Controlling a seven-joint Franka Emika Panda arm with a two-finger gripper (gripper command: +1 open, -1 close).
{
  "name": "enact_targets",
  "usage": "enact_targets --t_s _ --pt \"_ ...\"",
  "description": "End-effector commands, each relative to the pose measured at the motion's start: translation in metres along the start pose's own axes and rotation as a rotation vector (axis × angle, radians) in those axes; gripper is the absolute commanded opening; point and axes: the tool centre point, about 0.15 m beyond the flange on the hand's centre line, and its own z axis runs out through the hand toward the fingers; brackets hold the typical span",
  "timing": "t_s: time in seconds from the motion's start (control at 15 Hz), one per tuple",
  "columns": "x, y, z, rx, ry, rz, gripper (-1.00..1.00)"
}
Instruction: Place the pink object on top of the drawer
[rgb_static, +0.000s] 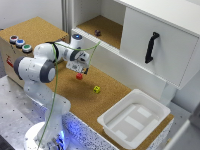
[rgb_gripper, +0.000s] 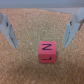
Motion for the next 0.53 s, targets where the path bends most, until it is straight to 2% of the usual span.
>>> enact_targets --t_s 0.0,0.27,0.47 --pt "0.019 0.002 0.047 -0.107 -0.041 0.041 1.0" --pt "0.025 0.021 0.058 -0.025 -0.08 0.081 1.0" --pt "0.026 0.023 0.06 0.002 -0.089 0.057 1.0"
